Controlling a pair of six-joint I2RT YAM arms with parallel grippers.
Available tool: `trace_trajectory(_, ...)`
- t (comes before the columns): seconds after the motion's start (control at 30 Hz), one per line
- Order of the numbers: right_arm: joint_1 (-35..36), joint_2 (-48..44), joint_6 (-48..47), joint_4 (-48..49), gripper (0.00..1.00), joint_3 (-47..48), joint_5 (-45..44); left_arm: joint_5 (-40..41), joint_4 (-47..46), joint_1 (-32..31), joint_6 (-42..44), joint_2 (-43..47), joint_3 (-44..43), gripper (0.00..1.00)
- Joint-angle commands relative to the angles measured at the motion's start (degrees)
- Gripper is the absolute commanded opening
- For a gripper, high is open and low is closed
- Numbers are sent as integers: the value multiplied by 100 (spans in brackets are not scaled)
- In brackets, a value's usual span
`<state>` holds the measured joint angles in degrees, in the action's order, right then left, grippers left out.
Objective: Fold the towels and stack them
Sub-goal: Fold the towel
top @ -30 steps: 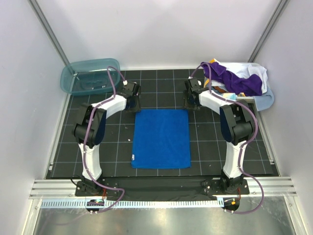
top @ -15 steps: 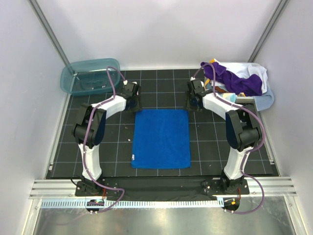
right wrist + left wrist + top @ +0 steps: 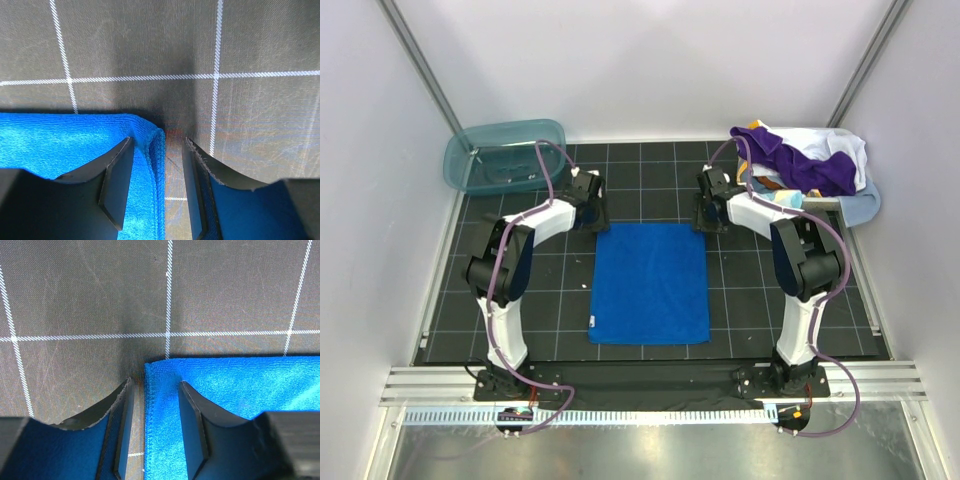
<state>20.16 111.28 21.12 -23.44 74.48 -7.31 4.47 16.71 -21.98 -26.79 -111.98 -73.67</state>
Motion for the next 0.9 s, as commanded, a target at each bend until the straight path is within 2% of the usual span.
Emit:
trace_trajectory(0.0, 32, 148, -12, 68, 50, 102, -16, 54, -107, 36, 7, 10, 2, 43)
trace_trajectory(0.17, 40, 227, -47, 68, 49, 146, -86, 142, -54, 27, 7, -104, -42, 37)
trace_trajectory(0.43, 84, 376, -117, 68, 45, 330, -95, 151, -71, 18, -20, -245, -69, 35)
trace_trajectory(0.73, 111, 455, -117, 112, 31, 383, -68, 80, -212, 0, -107, -368, -34, 26)
trace_trajectory(0.87, 119, 526, -179, 103, 28, 532, -42, 63, -405, 0, -160, -386, -34, 21)
